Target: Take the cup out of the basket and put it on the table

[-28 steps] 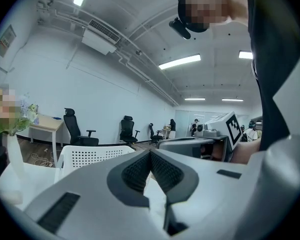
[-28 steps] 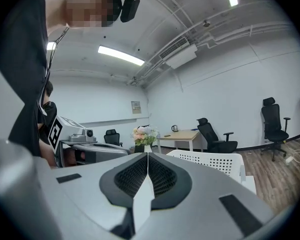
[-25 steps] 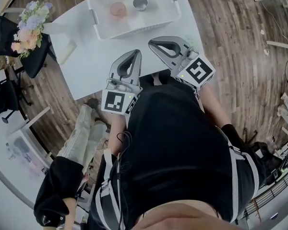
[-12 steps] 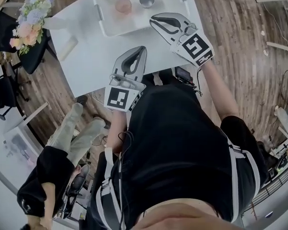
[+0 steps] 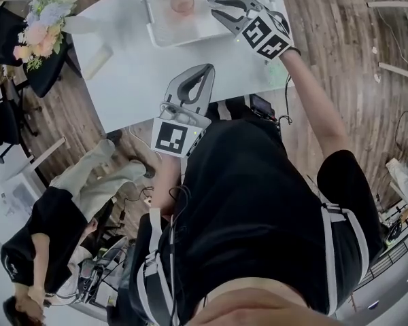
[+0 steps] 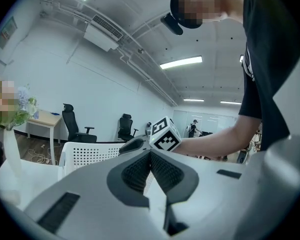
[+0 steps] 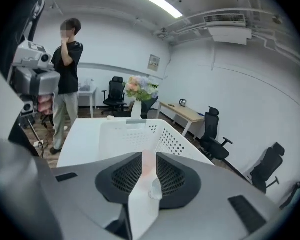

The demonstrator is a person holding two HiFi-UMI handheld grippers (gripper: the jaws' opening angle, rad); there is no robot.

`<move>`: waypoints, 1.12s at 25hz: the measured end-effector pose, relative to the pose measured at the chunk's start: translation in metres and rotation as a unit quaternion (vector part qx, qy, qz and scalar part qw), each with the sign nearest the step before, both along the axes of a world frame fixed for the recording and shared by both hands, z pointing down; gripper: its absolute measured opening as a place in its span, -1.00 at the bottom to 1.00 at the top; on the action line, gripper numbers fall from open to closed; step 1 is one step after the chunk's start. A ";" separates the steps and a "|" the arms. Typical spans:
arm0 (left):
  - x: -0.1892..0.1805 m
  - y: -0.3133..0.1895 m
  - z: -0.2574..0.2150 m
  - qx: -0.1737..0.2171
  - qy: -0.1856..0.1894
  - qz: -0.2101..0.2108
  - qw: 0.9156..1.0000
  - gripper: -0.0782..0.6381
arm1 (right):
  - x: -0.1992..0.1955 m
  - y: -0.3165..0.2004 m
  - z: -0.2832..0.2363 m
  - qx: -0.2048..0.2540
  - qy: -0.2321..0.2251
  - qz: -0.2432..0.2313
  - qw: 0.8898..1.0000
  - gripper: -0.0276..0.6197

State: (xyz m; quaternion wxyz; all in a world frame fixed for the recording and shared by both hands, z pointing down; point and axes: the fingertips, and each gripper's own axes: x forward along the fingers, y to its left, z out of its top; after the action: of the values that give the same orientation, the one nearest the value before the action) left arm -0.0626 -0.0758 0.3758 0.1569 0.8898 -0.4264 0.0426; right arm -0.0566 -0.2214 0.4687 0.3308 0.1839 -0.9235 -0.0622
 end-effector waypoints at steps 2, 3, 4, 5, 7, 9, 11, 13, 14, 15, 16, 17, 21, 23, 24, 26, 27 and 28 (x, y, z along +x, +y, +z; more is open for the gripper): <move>-0.002 0.001 0.002 0.006 0.005 0.000 1.000 -0.72 | -0.004 -0.011 0.015 0.007 0.037 -0.014 0.999 -0.63; -0.003 0.002 0.003 0.007 0.008 0.000 1.000 -0.72 | -0.005 -0.015 0.023 0.006 0.052 -0.021 0.998 -0.61; -0.005 0.002 0.003 0.006 0.011 -0.002 1.000 -0.72 | -0.007 -0.018 0.030 0.003 0.067 -0.028 0.997 -0.59; -0.006 0.002 0.003 0.004 0.013 -0.004 1.000 -0.72 | -0.008 -0.020 0.037 -0.001 0.080 -0.035 0.996 -0.57; -0.009 0.001 0.003 0.004 0.012 -0.008 1.000 -0.72 | -0.009 -0.023 0.051 -0.010 0.105 -0.048 0.993 -0.54; -0.012 0.001 0.004 0.004 0.008 -0.010 1.000 -0.72 | -0.009 -0.025 0.064 -0.018 0.124 -0.058 0.990 -0.52; -0.014 0.001 0.005 0.001 0.009 -0.012 1.000 -0.72 | -0.010 -0.027 0.077 -0.023 0.142 -0.065 0.988 -0.51; -0.016 0.001 0.004 -0.001 0.012 -0.014 1.000 -0.72 | -0.010 -0.029 0.089 -0.027 0.160 -0.073 0.984 -0.50; -0.016 0.001 0.004 -0.002 0.013 -0.016 1.000 -0.72 | -0.010 -0.029 0.094 -0.030 0.169 -0.077 0.982 -0.50; -0.017 0.001 0.004 -0.002 0.012 -0.017 1.000 -0.72 | -0.010 -0.031 0.100 -0.033 0.178 -0.081 0.980 -0.50; -0.018 0.002 0.004 -0.003 0.011 -0.018 1.000 -0.72 | -0.009 -0.032 0.106 -0.035 0.187 -0.085 0.978 -0.50; -0.019 0.002 0.005 -0.004 0.010 -0.020 1.000 -0.72 | -0.009 -0.033 0.111 -0.037 0.197 -0.089 0.976 -0.50; -0.022 0.004 0.008 -0.008 0.009 -0.026 1.000 -0.72 | -0.005 -0.034 0.136 -0.044 0.232 -0.101 0.966 -0.50; -0.024 0.003 0.009 -0.009 0.008 -0.029 0.999 -0.72 | -0.004 -0.036 0.147 -0.049 0.243 -0.103 0.963 -0.50; -0.025 0.003 0.010 -0.010 0.008 -0.031 0.999 -0.72 | -0.003 -0.037 0.151 -0.053 0.247 -0.103 0.962 -0.50; -0.027 0.002 0.011 -0.009 0.009 -0.033 0.999 -0.72 | -0.001 -0.040 0.160 -0.059 0.255 -0.103 0.960 -0.50; -0.027 0.002 0.011 -0.009 0.008 -0.034 0.999 -0.72 | -0.001 -0.042 0.164 -0.061 0.258 -0.102 0.959 -0.50; -0.028 0.001 0.012 -0.011 0.008 -0.034 0.999 -0.72 | 0.000 -0.044 0.167 -0.062 0.260 -0.100 0.958 -0.50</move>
State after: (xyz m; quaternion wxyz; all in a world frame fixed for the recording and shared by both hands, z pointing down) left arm -0.0908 -0.0748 0.3874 0.1716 0.8734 -0.4545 0.0353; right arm -0.0569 -0.2651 0.6353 0.5620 0.0469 -0.8216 -0.0835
